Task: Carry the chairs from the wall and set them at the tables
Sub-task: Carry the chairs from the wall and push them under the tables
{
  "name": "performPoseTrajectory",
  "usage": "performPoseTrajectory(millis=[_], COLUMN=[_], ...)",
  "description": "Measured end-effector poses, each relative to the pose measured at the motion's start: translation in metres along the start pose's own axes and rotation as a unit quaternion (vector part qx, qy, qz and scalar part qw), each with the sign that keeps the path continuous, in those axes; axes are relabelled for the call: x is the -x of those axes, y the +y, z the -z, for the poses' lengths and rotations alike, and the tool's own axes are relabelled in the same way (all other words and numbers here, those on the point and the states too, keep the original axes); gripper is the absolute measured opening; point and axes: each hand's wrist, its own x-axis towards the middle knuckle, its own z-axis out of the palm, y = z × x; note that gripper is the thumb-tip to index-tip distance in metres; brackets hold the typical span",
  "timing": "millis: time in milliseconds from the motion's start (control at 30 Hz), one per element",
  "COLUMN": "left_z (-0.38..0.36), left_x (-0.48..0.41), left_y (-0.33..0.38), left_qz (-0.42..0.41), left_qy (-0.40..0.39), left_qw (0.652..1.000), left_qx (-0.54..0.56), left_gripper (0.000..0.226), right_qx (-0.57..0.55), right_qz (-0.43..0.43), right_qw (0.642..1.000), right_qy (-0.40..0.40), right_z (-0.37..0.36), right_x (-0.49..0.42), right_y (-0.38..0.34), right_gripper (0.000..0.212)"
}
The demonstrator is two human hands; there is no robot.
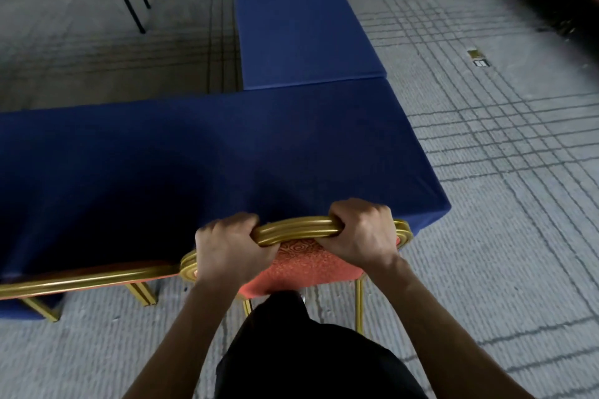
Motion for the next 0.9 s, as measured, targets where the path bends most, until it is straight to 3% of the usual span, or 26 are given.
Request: performPoseTrajectory(millis=[133, 233, 300, 533, 600, 733, 900], left_z=[-0.033, -0.063, -0.081, -0.096, -0.099, -0.102, -0.098], left_x=[0.009, 0.006, 0.007, 0.051, 0.075, 0.136, 0.131], left_y=[-0.013, -0.022, -0.023, -0.035, -0.032, -0.014, -0.011], left_qz=[-0.008, 0.009, -0.023, -0.039, -0.031, 0.012, 0.026], left_qy=[0.012, -0.053, -0.081, -0.056, -0.088, -0.228, -0.215], left_qw=[1.0, 0.998, 0.996, 0.998, 0.996, 0.973, 0.976], left_qx=[-0.005, -0.017, -0.022, -0.003, 0.001, -0.005, -0.001], left_gripper=[0.034, 0.037, 0.032, 0.03, 0.033, 0.051, 0.042], right_qx=[0.002, 0.011, 0.004, -0.009, -0.005, -0.011, -0.004], right_qz=[0.023, 0.011, 0.002, 0.011, 0.011, -0.005, -0.035], right_qw=[1.0, 0.998, 0.997, 0.993, 0.988, 0.971, 0.968], right_qy=[0.0, -0.061, -0.083, -0.118, -0.153, -0.239, -0.247], right_z=[-0.035, -0.062, -0.072, -0.079, -0.08, -0.075, -0.066], right_x=[0.009, 0.018, 0.026, 0.063, 0.088, 0.15, 0.143], right_y=[0.014, 0.031, 0.04, 0.032, 0.033, 0.039, 0.031], right_gripper=[0.03, 0.037, 0.039, 0.033, 0.036, 0.042, 0.041])
